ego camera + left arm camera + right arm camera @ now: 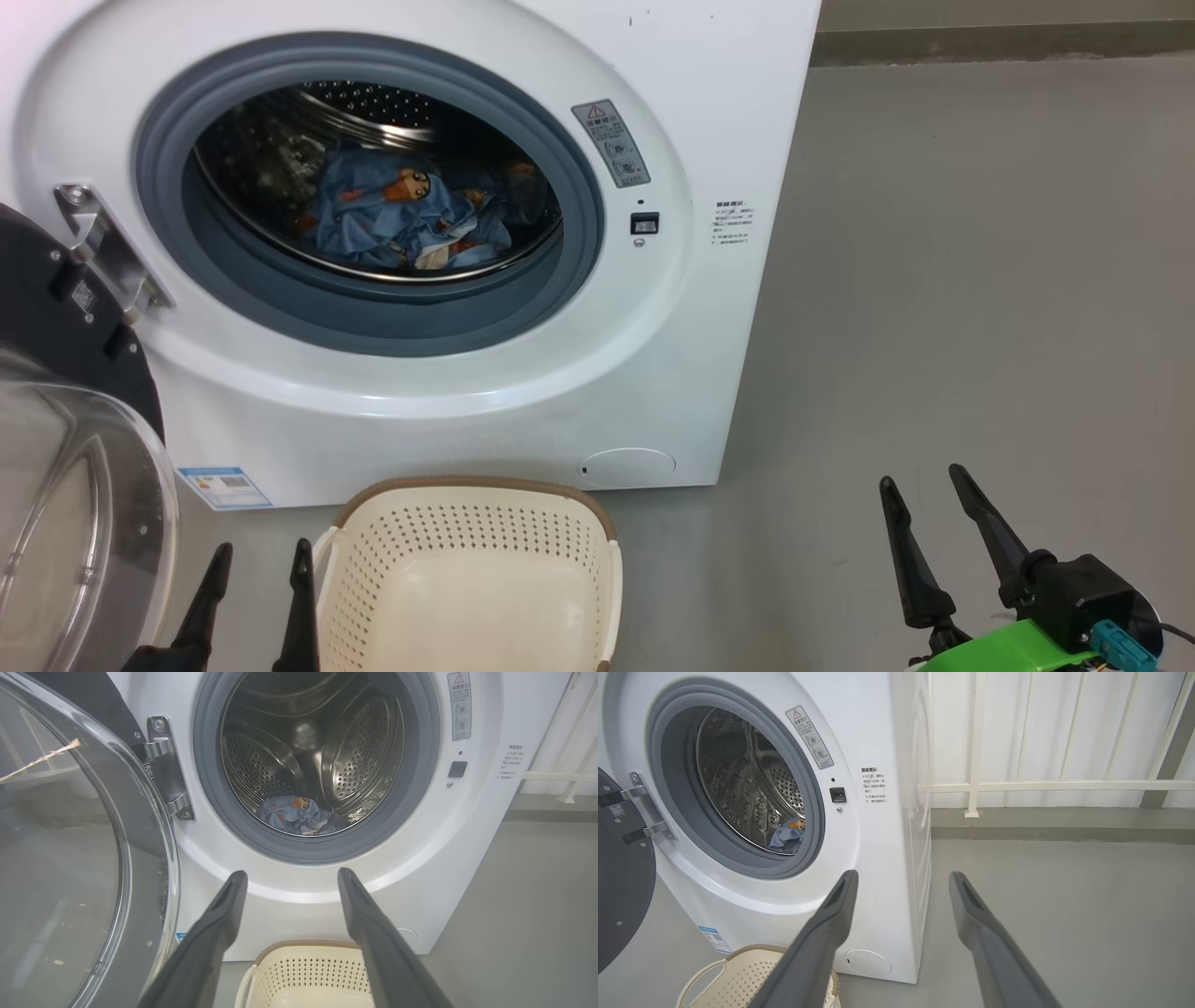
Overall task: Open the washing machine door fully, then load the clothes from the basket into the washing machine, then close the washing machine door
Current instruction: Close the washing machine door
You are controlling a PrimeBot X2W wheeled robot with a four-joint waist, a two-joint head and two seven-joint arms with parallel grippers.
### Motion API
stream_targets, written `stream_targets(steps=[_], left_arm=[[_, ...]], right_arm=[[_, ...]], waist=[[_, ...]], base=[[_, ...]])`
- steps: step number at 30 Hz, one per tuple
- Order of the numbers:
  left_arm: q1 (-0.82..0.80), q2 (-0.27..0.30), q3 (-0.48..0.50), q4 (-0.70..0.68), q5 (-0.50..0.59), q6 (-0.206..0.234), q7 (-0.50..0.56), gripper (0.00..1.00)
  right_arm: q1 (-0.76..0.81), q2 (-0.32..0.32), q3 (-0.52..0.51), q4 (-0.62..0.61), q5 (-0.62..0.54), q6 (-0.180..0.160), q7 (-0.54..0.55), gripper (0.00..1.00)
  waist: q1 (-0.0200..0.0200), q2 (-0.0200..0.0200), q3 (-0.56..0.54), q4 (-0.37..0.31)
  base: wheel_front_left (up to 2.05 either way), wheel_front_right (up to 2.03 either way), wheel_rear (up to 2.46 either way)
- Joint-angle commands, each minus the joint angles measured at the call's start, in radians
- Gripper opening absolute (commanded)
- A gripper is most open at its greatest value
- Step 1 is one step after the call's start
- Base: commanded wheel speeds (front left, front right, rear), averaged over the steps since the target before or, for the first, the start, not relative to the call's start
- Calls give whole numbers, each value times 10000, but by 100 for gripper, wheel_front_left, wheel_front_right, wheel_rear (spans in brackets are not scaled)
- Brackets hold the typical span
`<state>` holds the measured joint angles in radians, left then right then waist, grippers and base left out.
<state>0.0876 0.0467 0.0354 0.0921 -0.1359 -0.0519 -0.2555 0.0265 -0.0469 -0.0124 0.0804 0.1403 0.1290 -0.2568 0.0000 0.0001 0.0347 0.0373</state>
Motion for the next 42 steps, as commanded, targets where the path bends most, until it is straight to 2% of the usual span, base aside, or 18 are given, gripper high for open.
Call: stream_targets(steps=[1, 11, 19, 34, 42], left_arm=[[-206, 43, 354, -183, 101, -27, -63, 100], [-238, 40, 305, -232, 35, -106, -63, 100], [-299, 38, 342, -285, 76, -10, -63, 100], [-439, 36, 349, -397, -127, 160, -63, 100], [-497, 36, 262, -516, -78, 59, -63, 100]], right_arm=[[36, -34, 272, -218, 152, 17, -49, 100], [33, -34, 282, -203, 178, 17, -49, 100], [31, -34, 242, -215, 174, 17, -49, 100], [-24, -34, 201, -159, 221, 17, -49, 100], [-25, -34, 158, -203, 182, 17, -49, 100]], waist=[[0, -1, 4, 4], [0, -1, 14, 19], [0, -1, 51, 38], [0, -1, 133, -9], [0, -1, 181, 24]], base=[[0, 0, 0], [0, 0, 0], [-34, 34, 0], [-169, 169, 0], [-115, 115, 0]])
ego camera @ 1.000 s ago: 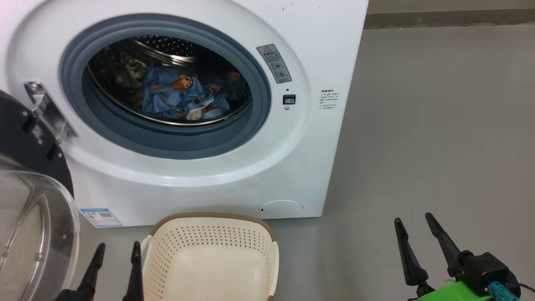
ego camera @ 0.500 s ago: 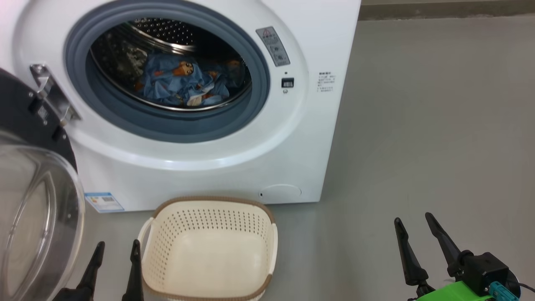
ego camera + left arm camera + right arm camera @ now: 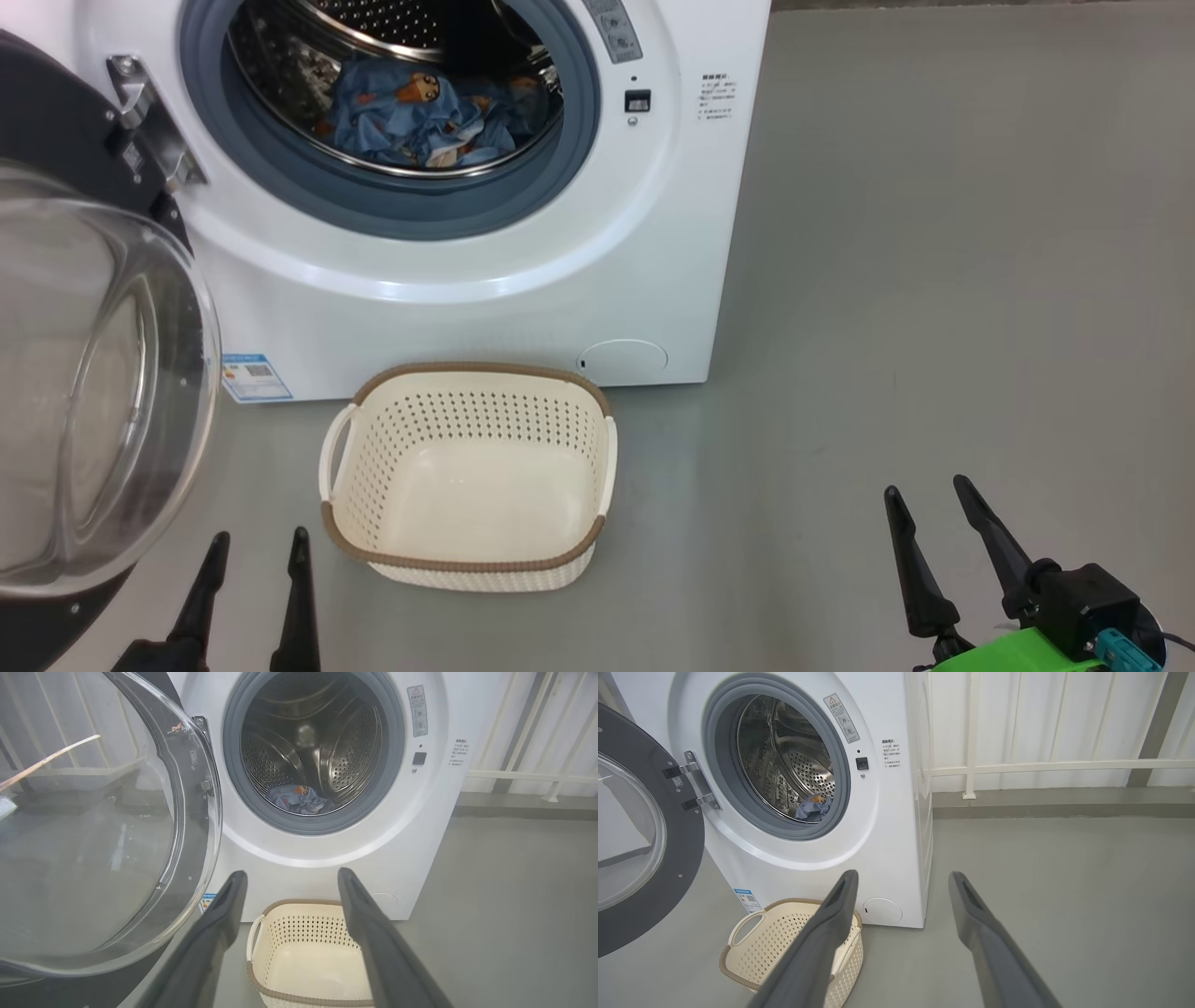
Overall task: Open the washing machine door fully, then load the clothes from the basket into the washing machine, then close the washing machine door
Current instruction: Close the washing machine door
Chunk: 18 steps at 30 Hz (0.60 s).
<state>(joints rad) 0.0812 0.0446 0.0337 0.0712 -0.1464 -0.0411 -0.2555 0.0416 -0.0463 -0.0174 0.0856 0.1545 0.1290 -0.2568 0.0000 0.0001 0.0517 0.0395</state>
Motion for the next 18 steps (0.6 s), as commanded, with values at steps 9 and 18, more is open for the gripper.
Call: stream_targets(steps=[9, 18], left_arm=[[-421, 57, 198, -311, 70, -117, -63, 100], [-399, 57, 164, -359, -6, -56, -63, 100]], right_arm=[[-181, -39, 165, -247, 13, 17, -49, 100], [-197, -39, 184, -247, -6, 17, -49, 100]], waist=[[0, -1, 13, 23], [0, -1, 23, 71]], base=[[-15, 15, 0], [0, 0, 0]])
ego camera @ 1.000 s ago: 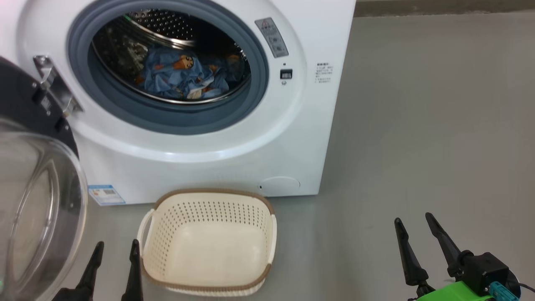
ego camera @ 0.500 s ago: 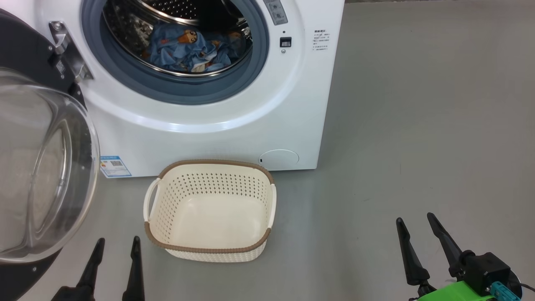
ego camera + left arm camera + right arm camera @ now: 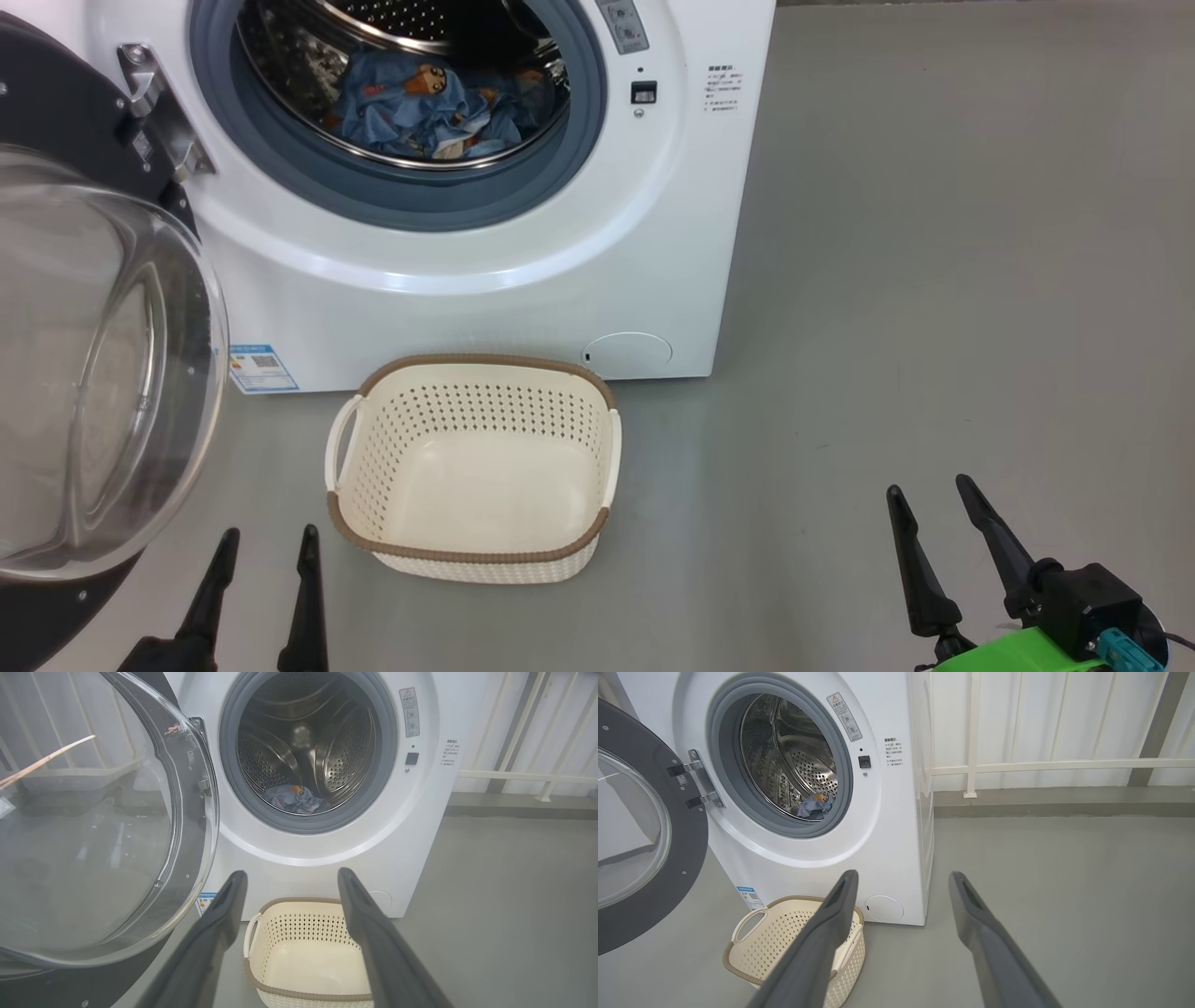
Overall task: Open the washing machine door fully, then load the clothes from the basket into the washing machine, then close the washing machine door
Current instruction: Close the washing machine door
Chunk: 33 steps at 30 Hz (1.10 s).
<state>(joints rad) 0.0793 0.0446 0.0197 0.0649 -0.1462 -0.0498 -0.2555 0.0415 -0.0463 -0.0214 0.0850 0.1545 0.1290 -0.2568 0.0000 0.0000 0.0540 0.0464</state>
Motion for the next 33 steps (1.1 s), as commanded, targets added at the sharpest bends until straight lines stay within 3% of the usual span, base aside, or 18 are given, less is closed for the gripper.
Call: stream_targets(steps=[1, 14, 33], left_arm=[[-380, 57, 298, -303, -26, 32, -63, 100], [-382, 57, 277, -379, -32, 178, -63, 100], [-171, 57, 294, -476, -277, 642, -63, 100]], right_arm=[[-199, -39, 224, -239, -1, 17, -49, 100], [-190, -39, 217, -284, 83, 17, -49, 100], [-147, -39, 342, -239, -88, 17, -49, 100]], waist=[[0, 0, 0, 13], [0, 0, 35, 334], [0, 0, -81, 2099]], base=[[0, 0, 0], [0, 0, 0], [0, 0, 0]])
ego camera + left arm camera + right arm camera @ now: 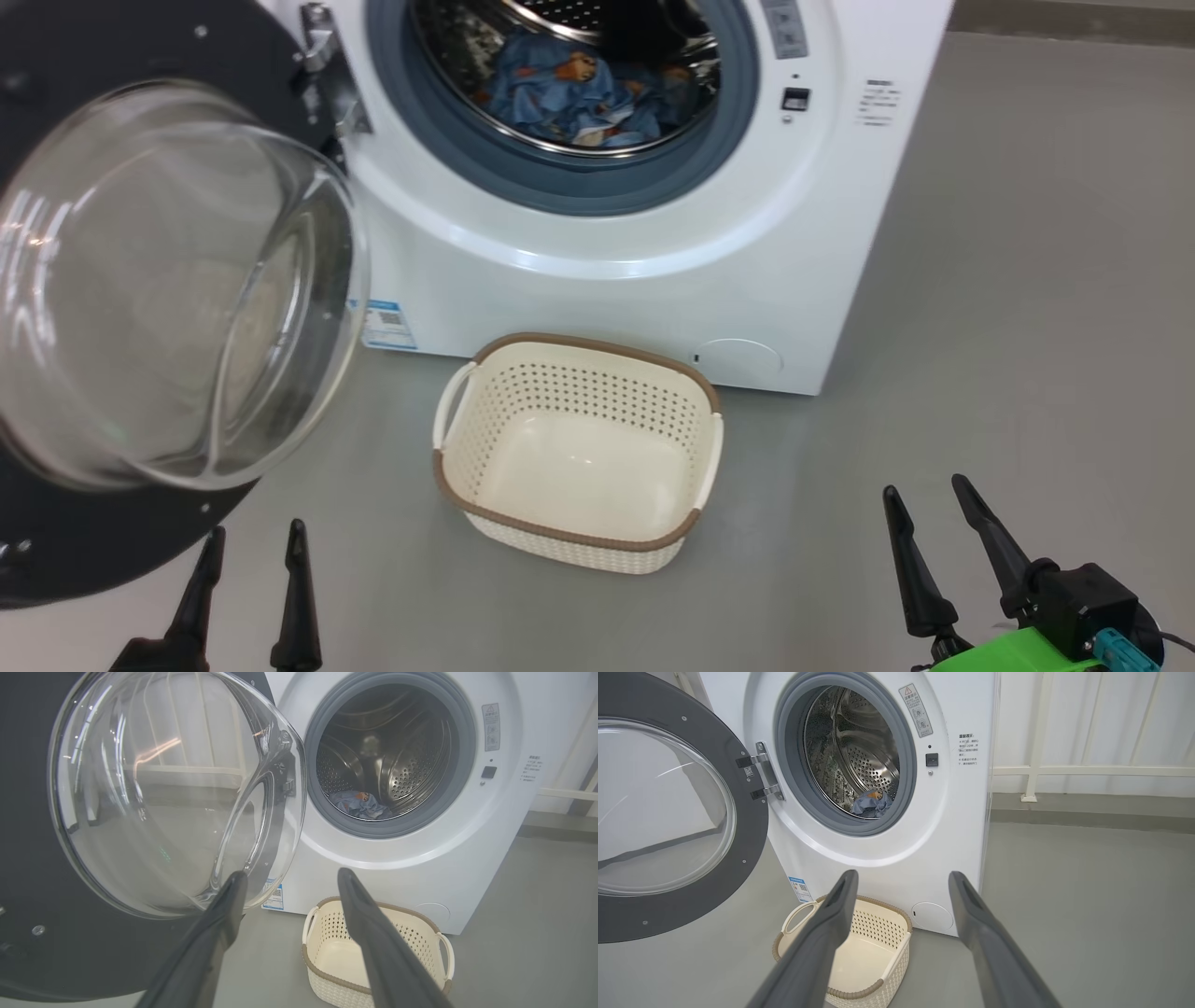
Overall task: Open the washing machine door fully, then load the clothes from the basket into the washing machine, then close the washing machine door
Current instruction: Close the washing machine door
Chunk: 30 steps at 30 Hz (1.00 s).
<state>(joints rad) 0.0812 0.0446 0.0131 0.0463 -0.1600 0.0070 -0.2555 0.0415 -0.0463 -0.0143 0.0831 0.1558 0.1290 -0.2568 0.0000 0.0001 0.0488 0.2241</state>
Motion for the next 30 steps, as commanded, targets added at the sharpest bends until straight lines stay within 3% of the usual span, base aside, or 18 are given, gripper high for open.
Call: stream_targets(steps=[1, 21, 30], left_arm=[[-176, 57, 357, -304, -172, 105, -63, 100], [-53, 56, 317, -324, -683, 758, -63, 100], [28, 56, 349, -302, -899, 997, -63, 100]], right_arm=[[-144, -39, 280, -219, -104, 17, -49, 100], [-358, -154, 519, -66, -252, 17, -49, 100], [-545, -258, 733, 63, -313, 17, -49, 100]], waist=[[0, -1, -26, 428], [0, -1, 137, 2485], [0, -1, 263, 3077]], base=[[0, 0, 0], [0, 0, 0], [0, 0, 0]])
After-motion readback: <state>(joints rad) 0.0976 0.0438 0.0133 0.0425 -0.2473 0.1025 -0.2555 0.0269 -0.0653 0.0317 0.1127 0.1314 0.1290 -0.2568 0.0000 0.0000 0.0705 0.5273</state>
